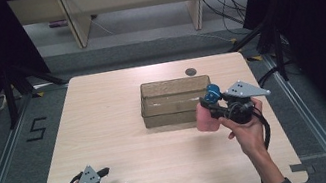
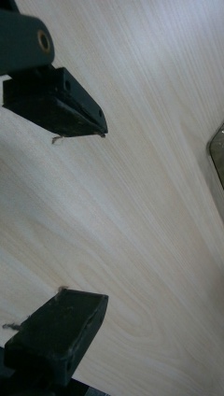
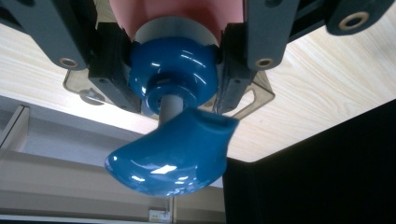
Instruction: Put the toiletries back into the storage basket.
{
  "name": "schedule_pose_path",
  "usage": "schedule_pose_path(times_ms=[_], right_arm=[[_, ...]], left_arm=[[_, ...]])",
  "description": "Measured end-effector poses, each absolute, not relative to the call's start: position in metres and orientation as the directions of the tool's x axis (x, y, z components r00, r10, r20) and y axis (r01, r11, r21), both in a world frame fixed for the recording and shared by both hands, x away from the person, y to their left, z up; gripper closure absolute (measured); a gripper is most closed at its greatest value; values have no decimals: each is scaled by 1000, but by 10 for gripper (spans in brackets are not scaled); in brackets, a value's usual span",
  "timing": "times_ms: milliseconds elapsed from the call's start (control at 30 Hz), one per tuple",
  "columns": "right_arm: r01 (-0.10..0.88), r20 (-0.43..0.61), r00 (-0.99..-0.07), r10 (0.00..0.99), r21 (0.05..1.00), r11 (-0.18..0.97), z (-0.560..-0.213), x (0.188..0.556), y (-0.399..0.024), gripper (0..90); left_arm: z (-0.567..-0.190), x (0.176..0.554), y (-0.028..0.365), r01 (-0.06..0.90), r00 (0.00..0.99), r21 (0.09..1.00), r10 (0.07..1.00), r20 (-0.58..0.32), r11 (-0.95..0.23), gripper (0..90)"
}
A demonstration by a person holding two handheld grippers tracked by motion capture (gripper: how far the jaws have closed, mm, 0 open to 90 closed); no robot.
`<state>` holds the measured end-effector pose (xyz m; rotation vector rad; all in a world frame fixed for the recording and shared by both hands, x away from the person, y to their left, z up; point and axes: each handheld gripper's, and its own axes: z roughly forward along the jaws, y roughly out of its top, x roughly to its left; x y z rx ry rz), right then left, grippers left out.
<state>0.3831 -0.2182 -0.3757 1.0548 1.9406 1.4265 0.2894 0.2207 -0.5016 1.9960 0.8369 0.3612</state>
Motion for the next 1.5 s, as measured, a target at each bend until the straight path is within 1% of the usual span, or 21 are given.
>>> schedule_pose_path(times_ms=[133,167,233,267,333,400,467,533,767,800,833,867,967,1000,1033,1100,1133,1233,1267,1300,1500], right_arm=[[298,49,-572,819,942,152,-371,385,-218,534],[273,31,-577,816,949,157,-371,388,-218,534],[296,47,-570,820,943,151,-368,388,-216,534],[270,17,-571,821,948,168,-367,389,-217,534],[299,51,-569,821,942,149,-366,389,-215,534],[276,41,-577,816,950,148,-365,393,-215,534],[298,51,-566,823,943,146,-363,393,-215,534],[284,35,-571,820,946,157,-362,396,-216,534],[295,62,-558,827,947,129,-359,403,-216,534],[274,29,-558,829,950,151,-358,405,-218,534],[296,54,-557,829,945,138,-358,405,-217,534],[283,51,-559,827,950,133,-358,407,-218,534],[308,65,-542,838,943,125,-357,410,-219,534],[272,40,-552,833,953,134,-358,414,-220,534],[291,46,-543,839,947,136,-357,414,-220,534],[277,33,-540,841,951,140,-358,419,-221,534],[294,56,-541,839,948,126,-358,420,-220,534],[301,66,-526,848,947,113,-359,426,-219,534],[286,45,-528,848,949,128,-360,429,-220,534],[302,71,-525,848,947,108,-361,431,-219,534],[307,78,-517,852,947,100,-367,443,-219,534]], left_arm=[[-502,289,220,418,726,840,683,-78,-347,147],[-502,289,220,418,726,840,683,-80,-346,147],[-501,289,220,418,726,841,683,-81,-344,147],[-501,290,221,418,726,839,684,-77,-349,147],[-502,289,220,420,726,839,683,-82,-345,147],[-502,289,220,419,727,840,682,-83,-345,147],[-502,289,220,419,726,840,682,-83,-344,147],[-502,289,220,419,726,840,683,-83,-344,147],[-502,289,220,418,727,841,682,-82,-345,147],[-502,289,220,418,727,841,682,-82,-344,147],[-501,290,220,416,728,839,681,-76,-351,147],[-501,290,220,416,728,839,681,-76,-351,147],[-502,289,220,417,729,841,680,-81,-346,147],[-502,289,220,416,729,841,680,-81,-347,147],[-502,289,220,416,729,841,680,-81,-346,147],[-502,289,220,416,729,841,679,-81,-346,147],[-502,290,220,415,732,841,676,-83,-346,147],[-502,290,220,417,730,840,678,-83,-347,147],[-502,289,220,418,729,840,679,-83,-346,147],[-502,289,220,418,729,840,679,-83,-346,147],[-502,289,219,417,730,841,678,-83,-346,147]])
